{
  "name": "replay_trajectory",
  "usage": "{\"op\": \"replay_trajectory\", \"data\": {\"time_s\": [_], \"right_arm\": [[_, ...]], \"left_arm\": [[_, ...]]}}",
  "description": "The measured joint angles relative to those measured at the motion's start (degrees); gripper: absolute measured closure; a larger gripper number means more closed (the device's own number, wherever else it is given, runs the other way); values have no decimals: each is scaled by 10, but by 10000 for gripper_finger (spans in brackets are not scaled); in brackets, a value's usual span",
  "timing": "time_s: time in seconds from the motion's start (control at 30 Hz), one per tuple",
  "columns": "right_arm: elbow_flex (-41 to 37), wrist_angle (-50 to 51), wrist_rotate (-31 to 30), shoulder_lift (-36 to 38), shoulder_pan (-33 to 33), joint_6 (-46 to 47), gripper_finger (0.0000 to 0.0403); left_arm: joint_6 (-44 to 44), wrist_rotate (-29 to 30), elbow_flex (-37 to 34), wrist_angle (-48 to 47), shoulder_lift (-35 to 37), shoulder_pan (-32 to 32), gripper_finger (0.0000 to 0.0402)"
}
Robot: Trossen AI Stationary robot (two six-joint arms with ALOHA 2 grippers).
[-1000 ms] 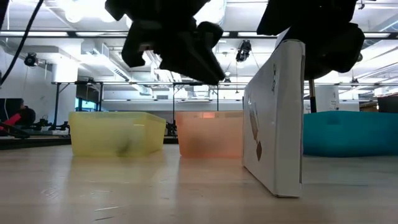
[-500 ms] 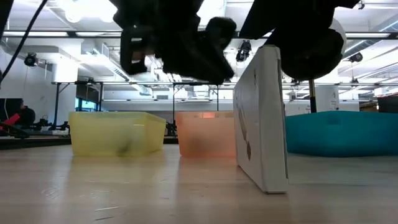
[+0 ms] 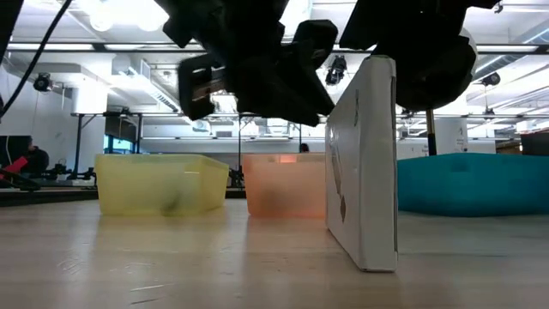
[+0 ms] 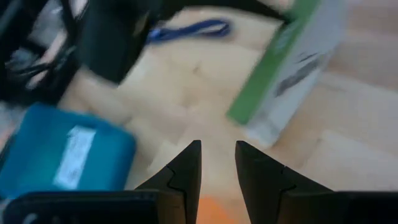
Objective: Pick and place items into bin
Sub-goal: Put the white card reader box into the blue bin
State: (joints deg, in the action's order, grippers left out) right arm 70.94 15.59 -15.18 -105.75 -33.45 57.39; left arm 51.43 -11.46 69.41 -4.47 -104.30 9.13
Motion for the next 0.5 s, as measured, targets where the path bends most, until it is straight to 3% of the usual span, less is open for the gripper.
{"op": "replay_trajectory", "data": {"time_s": [0.23,0.5], "right_arm": [[0,0,10,0,0,-27,248],[0,0,24,0,0,-83,248]], "left_arm": [[-44,97,-2,-29,27,0,318],[-46,76,-2,-133,57,-5,318]]}}
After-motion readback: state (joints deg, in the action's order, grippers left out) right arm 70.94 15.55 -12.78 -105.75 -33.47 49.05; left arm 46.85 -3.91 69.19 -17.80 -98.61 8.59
